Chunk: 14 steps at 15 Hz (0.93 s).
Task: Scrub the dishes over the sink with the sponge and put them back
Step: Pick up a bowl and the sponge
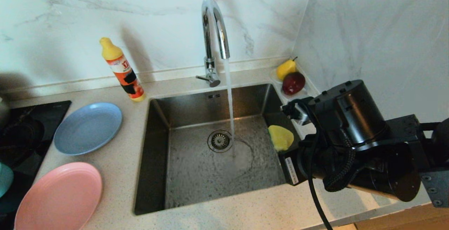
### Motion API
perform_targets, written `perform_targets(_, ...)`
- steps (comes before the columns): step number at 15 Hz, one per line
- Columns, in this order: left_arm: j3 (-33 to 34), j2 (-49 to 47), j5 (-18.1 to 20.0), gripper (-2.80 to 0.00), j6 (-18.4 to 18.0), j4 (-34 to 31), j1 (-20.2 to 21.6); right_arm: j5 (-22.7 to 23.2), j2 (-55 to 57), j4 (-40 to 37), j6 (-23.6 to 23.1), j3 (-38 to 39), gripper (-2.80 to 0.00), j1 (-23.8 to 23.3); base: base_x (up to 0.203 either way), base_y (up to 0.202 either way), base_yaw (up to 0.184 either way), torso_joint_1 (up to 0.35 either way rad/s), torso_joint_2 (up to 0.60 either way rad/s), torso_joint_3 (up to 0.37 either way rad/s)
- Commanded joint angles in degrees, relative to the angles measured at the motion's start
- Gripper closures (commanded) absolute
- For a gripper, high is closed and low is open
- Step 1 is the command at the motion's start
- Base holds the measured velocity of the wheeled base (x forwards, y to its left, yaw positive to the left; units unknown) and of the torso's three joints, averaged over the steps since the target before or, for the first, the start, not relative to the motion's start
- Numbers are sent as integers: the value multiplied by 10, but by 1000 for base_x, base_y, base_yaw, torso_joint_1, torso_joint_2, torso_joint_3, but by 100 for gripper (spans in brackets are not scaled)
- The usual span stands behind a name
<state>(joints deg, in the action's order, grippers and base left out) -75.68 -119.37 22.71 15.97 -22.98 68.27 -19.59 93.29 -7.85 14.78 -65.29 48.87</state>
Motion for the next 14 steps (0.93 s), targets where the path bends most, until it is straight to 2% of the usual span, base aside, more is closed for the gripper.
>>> perform_targets(1, 4, 2, 1, -280, 1, 0, 0, -1, -2, -1, 1, -1, 0, 1, 0, 0, 0, 0, 0, 0)
perform_targets(3, 4, 2, 1, -280, 1, 0, 0, -2, -4, -1, 1, -2, 0, 0, 0, 0, 0, 0, 0, 0)
perform_targets(4, 3, 3, 0, 0, 0, 1, 0, -2, -4, -1, 1, -1, 0, 0, 0, 0, 0, 0, 0, 0)
perform_targets(14, -3, 6, 1, 0, 2, 1, 0, -1, 0, -1, 1, -1, 0, 1, 0, 0, 0, 0, 0, 0)
